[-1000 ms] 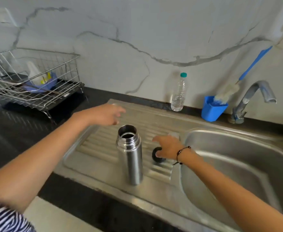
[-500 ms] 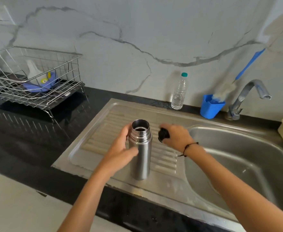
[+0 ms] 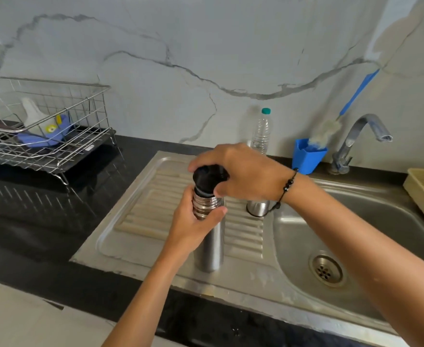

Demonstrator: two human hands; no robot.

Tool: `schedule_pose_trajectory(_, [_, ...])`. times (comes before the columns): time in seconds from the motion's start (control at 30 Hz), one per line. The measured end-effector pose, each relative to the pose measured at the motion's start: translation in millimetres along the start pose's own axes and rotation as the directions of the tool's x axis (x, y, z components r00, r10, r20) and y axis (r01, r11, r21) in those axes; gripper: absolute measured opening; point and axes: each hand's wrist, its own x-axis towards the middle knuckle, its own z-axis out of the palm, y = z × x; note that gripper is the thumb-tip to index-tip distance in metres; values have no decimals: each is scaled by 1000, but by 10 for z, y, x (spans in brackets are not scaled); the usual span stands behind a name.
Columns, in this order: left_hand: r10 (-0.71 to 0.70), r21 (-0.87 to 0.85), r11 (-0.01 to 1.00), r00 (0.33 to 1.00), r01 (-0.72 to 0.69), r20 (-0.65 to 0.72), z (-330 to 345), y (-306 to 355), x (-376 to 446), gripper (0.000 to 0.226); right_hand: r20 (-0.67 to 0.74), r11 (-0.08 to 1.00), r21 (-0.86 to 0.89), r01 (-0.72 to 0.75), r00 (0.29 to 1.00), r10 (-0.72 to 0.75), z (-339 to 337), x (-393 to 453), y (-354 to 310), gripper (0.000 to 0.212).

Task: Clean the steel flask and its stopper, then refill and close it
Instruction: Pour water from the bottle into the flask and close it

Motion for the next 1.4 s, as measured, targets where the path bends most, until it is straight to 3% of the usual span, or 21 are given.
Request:
schedule_pose_trajectory(0.2, [45,-6,999,999,-45,0,13,-87,39,55,136,957,-265,114,987,-80,217,111,-65,57])
schedule_pose_trajectory(0.37, [101,29,995,994,-100,-42,25,-113,27,58,164,933,-312,178,978,-132,181,142,-66,46])
schedule_pose_trajectory(0.47, [113,12,994,989,-113,-91,55,-135,9,47,96,917,-372,142,989,-115,216,136,-49,32])
schedule_pose_trajectory(0.67, [103,3,995,985,-104,-138,97,-168,34,34,-41,793,-608,29,997,-68,350,170,-59,69])
schedule_pose_trajectory(0.77, [85,14,996,990,-84,-114,89,-158,46,31,-4,819,-567,86,994,-107,252,194,-46,61])
schedule_pose_trajectory(0.87, [98,-11,995,990,-99,-100,78,-153,37,48,278,908,-331,255,946,-164,72,191,18,44])
schedule_pose_trajectory(0.93, [88,-9,996,991,-90,-96,72,-151,34,54,347,906,-302,297,919,-186,63,198,48,44])
schedule_pose_trajectory(1.03, [89,-10,996,988,-91,-126,85,-146,30,46,189,860,-409,304,951,-246,194,220,77,35])
schedule_pose_trajectory(1.17, [98,-6,995,984,-100,-145,102,-168,47,37,33,749,-631,204,971,-237,365,242,122,61])
schedule_pose_trajectory(1.3, [102,-34,994,988,-107,-118,100,-170,42,35,1,816,-564,124,989,-150,304,307,38,62])
schedule_pose_trajectory(1.37, [104,-39,993,987,-110,-125,94,-170,37,44,81,874,-469,126,992,-99,547,462,554,47])
schedule_pose_trajectory(1.4, [113,-43,992,987,-119,-116,91,-156,32,55,177,879,-473,61,984,27,618,508,760,40])
